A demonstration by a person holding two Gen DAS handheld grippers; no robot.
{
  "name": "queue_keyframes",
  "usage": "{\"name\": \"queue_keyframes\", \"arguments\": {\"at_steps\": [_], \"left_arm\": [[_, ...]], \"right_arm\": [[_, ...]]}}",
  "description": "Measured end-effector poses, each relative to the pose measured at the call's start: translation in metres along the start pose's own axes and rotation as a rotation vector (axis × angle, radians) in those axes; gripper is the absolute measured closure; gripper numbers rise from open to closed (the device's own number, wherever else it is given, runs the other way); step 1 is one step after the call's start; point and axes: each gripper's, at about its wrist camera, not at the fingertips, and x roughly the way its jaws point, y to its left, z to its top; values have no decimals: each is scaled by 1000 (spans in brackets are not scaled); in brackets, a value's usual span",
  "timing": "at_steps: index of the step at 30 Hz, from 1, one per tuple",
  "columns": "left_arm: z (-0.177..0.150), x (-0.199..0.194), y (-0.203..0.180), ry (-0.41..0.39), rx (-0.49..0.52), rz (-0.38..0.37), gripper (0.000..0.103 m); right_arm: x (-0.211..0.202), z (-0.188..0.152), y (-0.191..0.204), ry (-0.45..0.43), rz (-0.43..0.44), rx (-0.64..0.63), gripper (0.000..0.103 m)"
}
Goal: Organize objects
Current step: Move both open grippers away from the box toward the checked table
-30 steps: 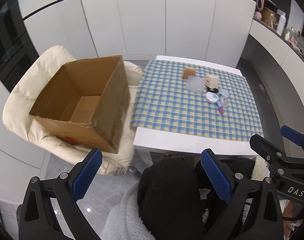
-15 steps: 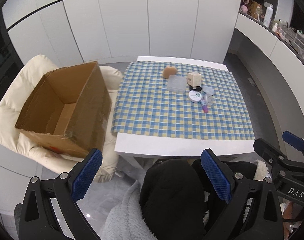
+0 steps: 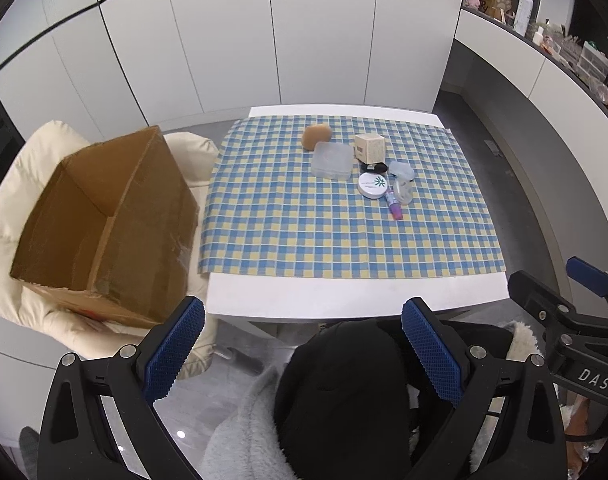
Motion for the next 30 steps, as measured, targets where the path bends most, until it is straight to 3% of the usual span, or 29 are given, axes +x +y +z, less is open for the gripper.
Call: {"name": "queue_keyframes", "arguments": {"at_steps": [19, 30], "left_arm": [[27, 70, -2, 69, -32, 3, 4], [52, 112, -3, 63, -32, 21, 4]], "right_arm": [[66, 33, -27, 39, -26, 38, 0], [119, 58, -32, 68, -41, 35, 0]]}}
